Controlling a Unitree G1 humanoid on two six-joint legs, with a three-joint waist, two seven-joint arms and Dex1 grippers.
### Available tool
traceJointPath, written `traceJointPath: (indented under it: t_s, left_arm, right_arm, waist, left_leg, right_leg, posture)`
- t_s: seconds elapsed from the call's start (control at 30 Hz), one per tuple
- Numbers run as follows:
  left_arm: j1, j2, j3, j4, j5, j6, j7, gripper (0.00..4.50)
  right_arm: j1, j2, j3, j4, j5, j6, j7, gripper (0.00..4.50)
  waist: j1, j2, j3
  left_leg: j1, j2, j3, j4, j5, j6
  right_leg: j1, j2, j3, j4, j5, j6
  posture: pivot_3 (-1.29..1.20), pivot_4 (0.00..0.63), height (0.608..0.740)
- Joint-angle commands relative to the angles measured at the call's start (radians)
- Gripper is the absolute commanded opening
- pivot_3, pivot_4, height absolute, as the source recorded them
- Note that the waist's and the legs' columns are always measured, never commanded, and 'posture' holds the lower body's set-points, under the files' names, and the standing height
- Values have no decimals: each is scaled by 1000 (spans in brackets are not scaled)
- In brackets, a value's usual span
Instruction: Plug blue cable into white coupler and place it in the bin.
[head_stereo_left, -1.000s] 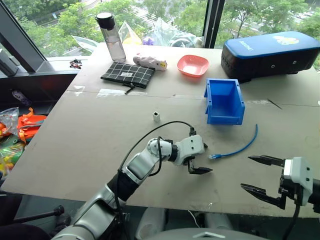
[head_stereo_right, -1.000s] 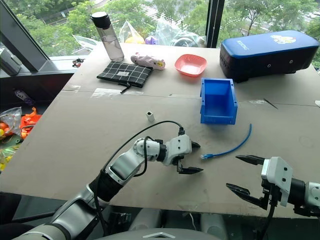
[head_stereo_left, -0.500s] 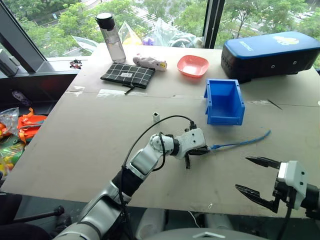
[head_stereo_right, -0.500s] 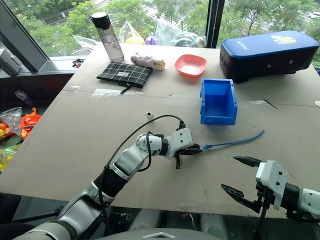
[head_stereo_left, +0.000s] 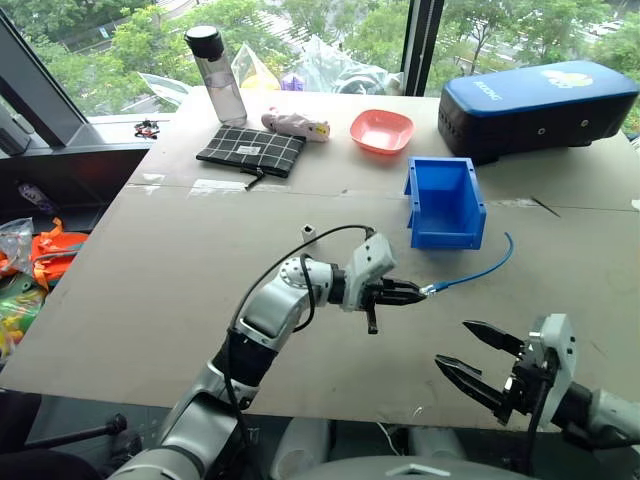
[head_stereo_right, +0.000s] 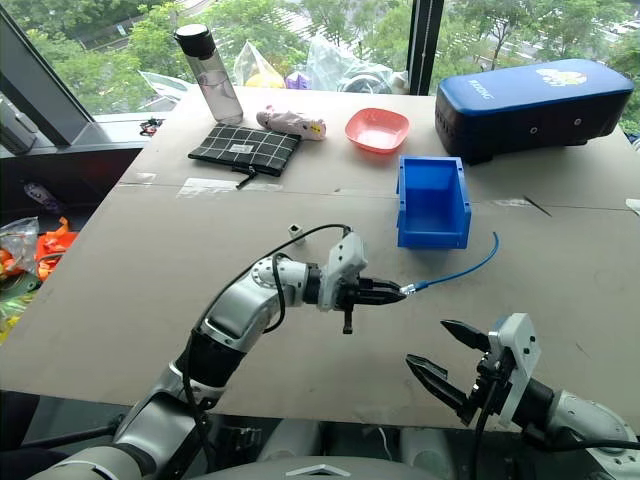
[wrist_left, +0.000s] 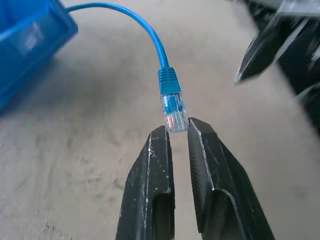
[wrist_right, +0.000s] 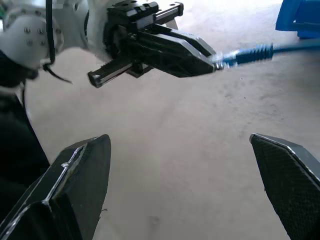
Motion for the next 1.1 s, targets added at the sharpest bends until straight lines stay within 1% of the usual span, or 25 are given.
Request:
traceJointPath:
  t_s: [0.03, 0.1, 0.27, 0.4, 0.53, 0.63, 0.7, 0.73, 0.8, 0.87, 0.9, 1.1]
  left_arm:
    - [-55, 24, 126, -81, -250, 298, -6, 45]
    - [-76, 26, 182, -79, -355, 432, 18, 45]
    - [-98, 10, 290, -60, -528, 638, 96, 45]
    - [-114, -9, 355, -36, -601, 712, 166, 45]
    - [-111, -12, 365, -44, -629, 729, 199, 45]
    - [-108, -10, 361, -53, -650, 737, 212, 0]
    - [-106, -8, 359, -55, -660, 738, 220, 0]
    - [-105, -7, 358, -56, -665, 738, 225, 0]
    - [-99, 2, 350, -65, -674, 740, 223, 0]
    - [-96, 5, 346, -69, -681, 740, 226, 0]
    - [-95, 5, 345, -69, -683, 740, 229, 0]
    - [-96, 8, 340, -68, -688, 732, 236, 0]
  right_arm:
    - [-83, 94, 4, 25, 236, 31, -121, 4500]
    - [-133, 149, 15, 36, 333, 30, -181, 4500]
    - [-189, 216, 32, 42, 530, 12, -271, 4500]
    - [-202, 210, 23, 49, 608, -2, -289, 4500]
    - [-210, 181, 20, 53, 630, -8, -278, 4500]
    - [-220, 171, 25, 61, 643, -15, -276, 3703]
    - [-230, 169, 31, 64, 643, -19, -275, 2841]
    - [-234, 169, 34, 65, 641, -21, -274, 2212]
    - [-248, 173, 42, 71, 634, -29, -272, 1150]
    - [-254, 172, 43, 75, 632, -32, -268, 283]
    - [-254, 170, 43, 75, 633, -33, -264, 73]
    - [-246, 155, 50, 59, 662, -23, -255, 73]
  waist:
    - [-10, 1, 0]
    - [-15, 2, 0]
    - [-17, 2, 0]
    - [-17, 2, 0]
    - [-17, 2, 0]
    - [-17, 2, 0]
    - [-17, 2, 0]
    - [-17, 2, 0]
    - [-17, 2, 0]
    - [-17, 2, 0]
    - [-17, 2, 0]
    - [-16, 2, 0]
  left_leg:
    - [0, 0, -1, 0, 0, 0]
    - [0, 0, -1, 0, 0, 0]
    - [0, 0, -4, -1, 0, 0]
    - [0, 0, -4, -1, 0, 0]
    - [1, -1, -3, -1, 0, 0]
    - [1, -1, -3, -1, 0, 0]
    - [1, -1, -3, -1, 0, 0]
    - [1, -1, -3, -1, 0, 0]
    - [1, -1, -3, -1, 0, 0]
    - [1, -1, -3, -1, 0, 0]
    - [1, -1, -3, -1, 0, 0]
    - [1, -1, -3, -1, 0, -1]
  right_leg:
    - [0, 0, -1, 0, 0, 0]
    - [0, 0, -1, 1, 0, 0]
    - [-1, 1, -2, 1, 0, 0]
    - [-1, 1, -2, 1, 0, 0]
    - [-1, 1, -1, 1, 0, 0]
    - [-1, 1, -1, 1, 0, 0]
    - [-1, 1, -1, 1, 0, 0]
    - [-1, 1, -1, 1, 0, 0]
    - [-1, 1, -1, 1, 0, 0]
    - [-1, 1, -1, 1, 0, 0]
    - [-1, 1, -1, 1, 0, 0]
    - [-1, 1, -1, 1, 0, 0]
  posture:
    - [0, 150, 736]
    - [0, 150, 736]
    - [0, 150, 736]
    - [0, 150, 736]
    - [0, 150, 736]
    - [0, 150, 736]
    - [0, 150, 736]
    - [0, 150, 736]
    - [0, 150, 736]
    - [0, 150, 736]
    - [0, 150, 736]
    - [0, 150, 736]
